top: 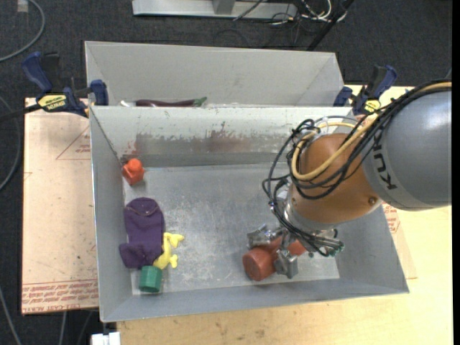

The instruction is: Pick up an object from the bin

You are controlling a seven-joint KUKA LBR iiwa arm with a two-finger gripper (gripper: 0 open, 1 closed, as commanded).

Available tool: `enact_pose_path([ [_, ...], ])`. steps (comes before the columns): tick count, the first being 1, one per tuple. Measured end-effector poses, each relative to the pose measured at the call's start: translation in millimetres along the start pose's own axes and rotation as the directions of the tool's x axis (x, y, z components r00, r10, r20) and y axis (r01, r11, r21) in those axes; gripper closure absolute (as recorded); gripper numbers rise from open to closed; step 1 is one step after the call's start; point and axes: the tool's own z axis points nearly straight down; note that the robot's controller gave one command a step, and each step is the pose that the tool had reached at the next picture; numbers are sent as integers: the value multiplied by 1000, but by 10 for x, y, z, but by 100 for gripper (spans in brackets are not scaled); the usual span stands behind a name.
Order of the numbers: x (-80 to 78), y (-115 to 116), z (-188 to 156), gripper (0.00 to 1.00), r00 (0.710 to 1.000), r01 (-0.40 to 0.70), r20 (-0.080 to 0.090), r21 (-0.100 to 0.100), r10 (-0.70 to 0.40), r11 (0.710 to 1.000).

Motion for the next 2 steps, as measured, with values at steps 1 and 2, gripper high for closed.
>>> enact_pose_path([
  [1, 4, 7, -159, 100, 1000, 0, -2, -2, 0, 1000],
  [2, -2, 3, -332, 100, 1000, -1, 0, -1, 1, 1000],
])
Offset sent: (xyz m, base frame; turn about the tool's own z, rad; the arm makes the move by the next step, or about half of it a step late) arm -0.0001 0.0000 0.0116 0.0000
